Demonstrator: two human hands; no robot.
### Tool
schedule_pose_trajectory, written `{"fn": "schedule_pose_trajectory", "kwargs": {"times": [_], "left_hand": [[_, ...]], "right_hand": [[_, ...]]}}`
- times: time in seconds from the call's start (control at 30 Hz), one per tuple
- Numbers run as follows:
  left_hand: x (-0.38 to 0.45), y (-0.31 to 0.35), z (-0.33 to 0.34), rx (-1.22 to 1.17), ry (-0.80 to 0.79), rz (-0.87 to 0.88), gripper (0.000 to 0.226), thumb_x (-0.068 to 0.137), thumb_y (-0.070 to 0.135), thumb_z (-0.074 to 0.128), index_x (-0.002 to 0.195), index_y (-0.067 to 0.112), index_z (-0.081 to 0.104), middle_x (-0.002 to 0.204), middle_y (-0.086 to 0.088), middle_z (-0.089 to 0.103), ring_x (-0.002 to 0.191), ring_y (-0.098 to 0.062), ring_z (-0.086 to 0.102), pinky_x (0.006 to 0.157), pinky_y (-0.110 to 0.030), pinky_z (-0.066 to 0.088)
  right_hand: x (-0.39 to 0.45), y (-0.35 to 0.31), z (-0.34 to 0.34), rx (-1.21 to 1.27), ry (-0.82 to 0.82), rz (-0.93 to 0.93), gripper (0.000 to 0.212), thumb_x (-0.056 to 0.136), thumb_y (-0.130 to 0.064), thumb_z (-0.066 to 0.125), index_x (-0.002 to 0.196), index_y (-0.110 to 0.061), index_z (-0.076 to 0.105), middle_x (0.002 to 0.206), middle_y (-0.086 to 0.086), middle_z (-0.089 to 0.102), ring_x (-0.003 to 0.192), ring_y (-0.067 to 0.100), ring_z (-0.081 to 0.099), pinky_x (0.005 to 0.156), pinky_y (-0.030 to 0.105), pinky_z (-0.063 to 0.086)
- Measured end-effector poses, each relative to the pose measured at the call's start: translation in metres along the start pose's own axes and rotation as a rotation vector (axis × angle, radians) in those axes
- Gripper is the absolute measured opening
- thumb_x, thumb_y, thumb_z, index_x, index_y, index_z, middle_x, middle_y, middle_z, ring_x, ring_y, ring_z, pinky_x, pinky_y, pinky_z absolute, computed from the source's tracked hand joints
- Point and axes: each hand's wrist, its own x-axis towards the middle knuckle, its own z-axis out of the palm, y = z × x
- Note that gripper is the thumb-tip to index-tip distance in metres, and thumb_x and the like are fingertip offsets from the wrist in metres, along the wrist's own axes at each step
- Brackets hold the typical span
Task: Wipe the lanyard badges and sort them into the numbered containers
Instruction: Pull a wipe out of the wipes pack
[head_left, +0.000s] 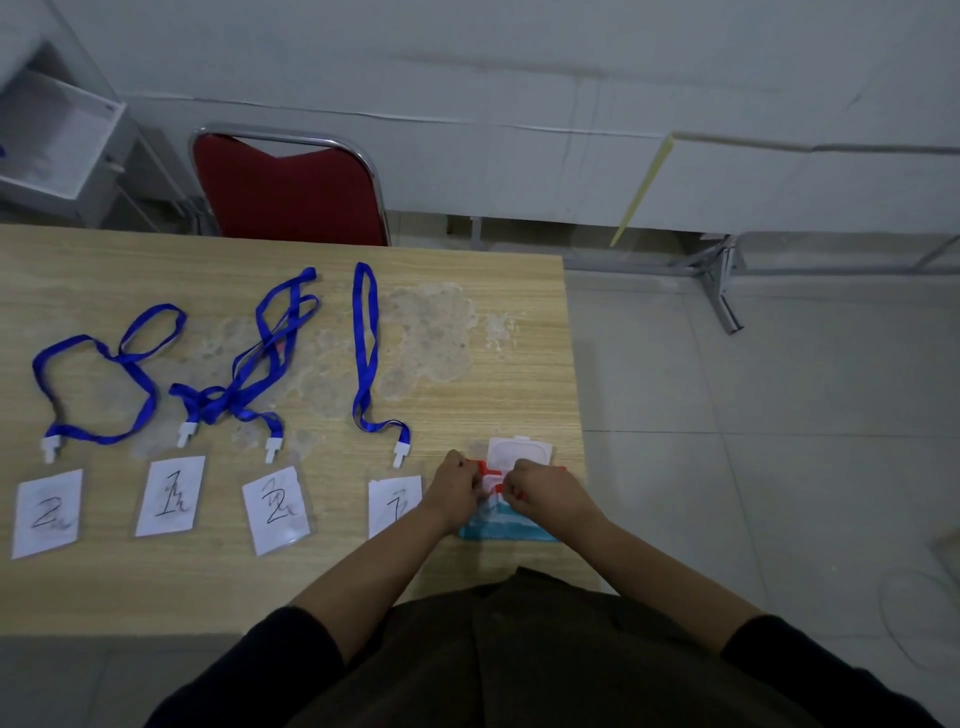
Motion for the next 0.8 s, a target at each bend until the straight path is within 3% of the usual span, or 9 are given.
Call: {"fn": "schedule_pose_trajectory", "kwargs": {"times": [0.1, 0.23, 0.53, 0.8], "left_hand": [[0.000, 0.001, 0.000, 0.017, -0.001, 0.009, 0.020, 0.097, 0.020, 0.053, 0.108, 0.004, 0.060, 0.118, -0.014, 0.045, 0.097, -0.020, 0.046, 0.084, -0.020, 0.035], [0.000, -0.002, 0.004, 0.027, 0.027, 0.028, 0.018, 0.098, 0.019, 0.052, 0.106, 0.004, 0.060, 0.117, -0.013, 0.045, 0.091, -0.013, 0.041, 0.083, -0.018, 0.035], [0.001, -0.001, 0.002, 0.024, 0.016, 0.015, 0.017, 0.097, 0.016, 0.050, 0.103, 0.003, 0.059, 0.115, -0.014, 0.045, 0.095, -0.020, 0.045, 0.082, -0.021, 0.035], [-0.001, 0.004, 0.002, 0.011, 0.031, 0.008, 0.011, 0.095, 0.011, 0.048, 0.096, 0.007, 0.058, 0.113, -0.015, 0.044, 0.090, -0.019, 0.042, 0.080, -0.022, 0.037]], "right_hand": [[-0.002, 0.005, 0.001, 0.047, -0.005, -0.029, 0.022, 0.098, -0.030, 0.051, 0.097, -0.020, 0.071, 0.098, 0.000, 0.064, 0.081, 0.016, 0.062, 0.076, 0.034, 0.054], [-0.006, 0.010, 0.001, 0.074, 0.000, -0.050, 0.025, 0.099, -0.032, 0.050, 0.101, -0.019, 0.071, 0.100, 0.000, 0.063, 0.085, 0.015, 0.061, 0.080, 0.035, 0.053], [-0.013, 0.014, 0.004, 0.122, 0.102, -0.069, 0.021, 0.092, -0.033, 0.057, 0.096, -0.022, 0.073, 0.090, -0.005, 0.066, 0.073, 0.009, 0.060, 0.070, 0.030, 0.053], [-0.017, 0.014, 0.010, 0.282, 0.175, 0.076, 0.014, 0.081, -0.035, 0.065, 0.082, -0.026, 0.074, 0.078, -0.008, 0.065, 0.067, 0.008, 0.059, 0.065, 0.030, 0.054]]}}
